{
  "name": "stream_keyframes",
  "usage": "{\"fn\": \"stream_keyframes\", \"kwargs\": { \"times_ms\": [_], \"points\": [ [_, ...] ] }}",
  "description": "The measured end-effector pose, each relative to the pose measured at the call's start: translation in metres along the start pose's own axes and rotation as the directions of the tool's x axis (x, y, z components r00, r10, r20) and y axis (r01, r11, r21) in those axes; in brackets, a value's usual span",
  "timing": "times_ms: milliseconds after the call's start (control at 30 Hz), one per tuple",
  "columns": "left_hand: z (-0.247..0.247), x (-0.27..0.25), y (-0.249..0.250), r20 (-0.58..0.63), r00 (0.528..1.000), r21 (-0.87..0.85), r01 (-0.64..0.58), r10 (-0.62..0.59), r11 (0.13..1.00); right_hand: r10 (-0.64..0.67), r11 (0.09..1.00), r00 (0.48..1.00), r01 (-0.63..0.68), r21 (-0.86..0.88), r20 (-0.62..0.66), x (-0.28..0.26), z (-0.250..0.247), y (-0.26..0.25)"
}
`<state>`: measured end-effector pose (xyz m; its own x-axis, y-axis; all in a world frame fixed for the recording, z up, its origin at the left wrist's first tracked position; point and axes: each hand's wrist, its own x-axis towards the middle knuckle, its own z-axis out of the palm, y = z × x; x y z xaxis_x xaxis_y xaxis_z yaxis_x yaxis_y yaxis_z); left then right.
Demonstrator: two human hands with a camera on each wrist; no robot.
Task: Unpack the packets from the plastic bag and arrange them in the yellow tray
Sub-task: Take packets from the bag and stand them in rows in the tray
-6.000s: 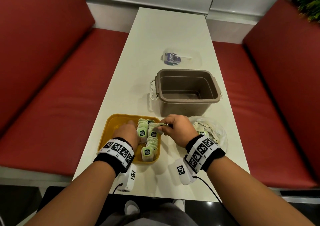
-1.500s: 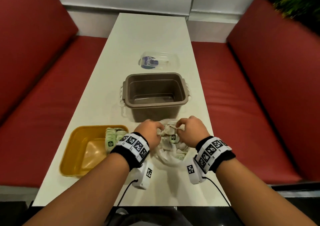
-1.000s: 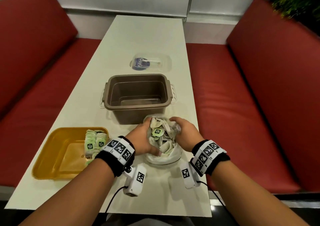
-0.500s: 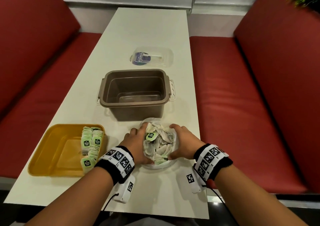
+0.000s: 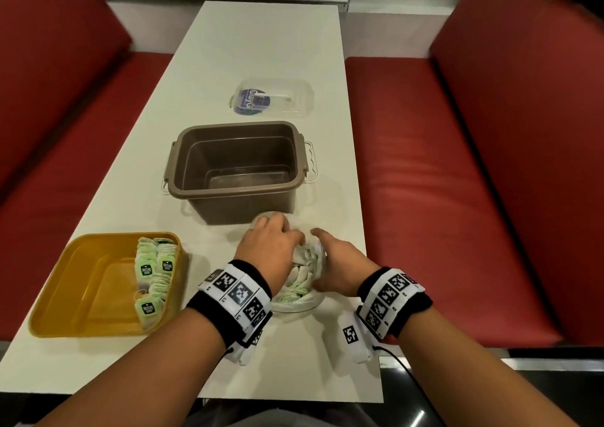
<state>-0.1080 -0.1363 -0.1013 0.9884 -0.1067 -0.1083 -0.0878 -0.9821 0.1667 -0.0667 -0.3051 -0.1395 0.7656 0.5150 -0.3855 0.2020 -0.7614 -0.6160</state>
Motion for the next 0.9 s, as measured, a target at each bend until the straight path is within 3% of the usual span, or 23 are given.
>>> {"fn": "stream_keyframes", "kwargs": {
  "times_ms": [100, 233, 333, 467, 633, 800, 900],
  "points": [
    [0.004, 0.006, -0.002, 0.064, 0.997, 0.007, -0.036, 0.035, 0.999, -0.016, 0.999, 1.000, 0.016, 0.036, -0.010, 0.000, -0.003, 0.003],
    [-0.006, 0.001, -0.011, -0.083, 0.992, -0.132, -0.105, 0.095, 0.986, -0.079, 0.995, 0.986, 0.087, 0.049, -0.144, 0.000, -0.008, 0.005],
    [-0.014, -0.011, -0.016, -0.167, 0.986, -0.382, -0.090, 0.027, 0.920, -0.139, 0.979, 0.958, 0.171, 0.113, -0.250, 0.001, -0.010, 0.004],
    [-0.010, -0.024, -0.017, -0.154, 0.983, -0.610, -0.018, -0.096, 0.792, -0.222, 0.946, 0.909, 0.288, 0.147, -0.353, -0.003, -0.016, -0.003],
    [0.008, -0.023, -0.024, -0.021, 0.989, -0.409, 0.123, -0.144, 0.904, -0.208, 0.936, 0.893, 0.300, 0.183, -0.400, -0.010, -0.017, -0.009],
    [0.021, -0.023, -0.016, 0.088, 0.994, -0.109, 0.071, -0.061, 0.991, -0.086, 0.923, 0.911, 0.225, 0.311, -0.402, -0.014, -0.015, -0.015],
    [0.022, -0.022, -0.014, 0.082, 0.996, -0.113, 0.048, -0.039, 0.992, -0.047, 0.911, 0.915, 0.203, 0.359, -0.400, -0.018, -0.013, -0.022]
  ]
}}
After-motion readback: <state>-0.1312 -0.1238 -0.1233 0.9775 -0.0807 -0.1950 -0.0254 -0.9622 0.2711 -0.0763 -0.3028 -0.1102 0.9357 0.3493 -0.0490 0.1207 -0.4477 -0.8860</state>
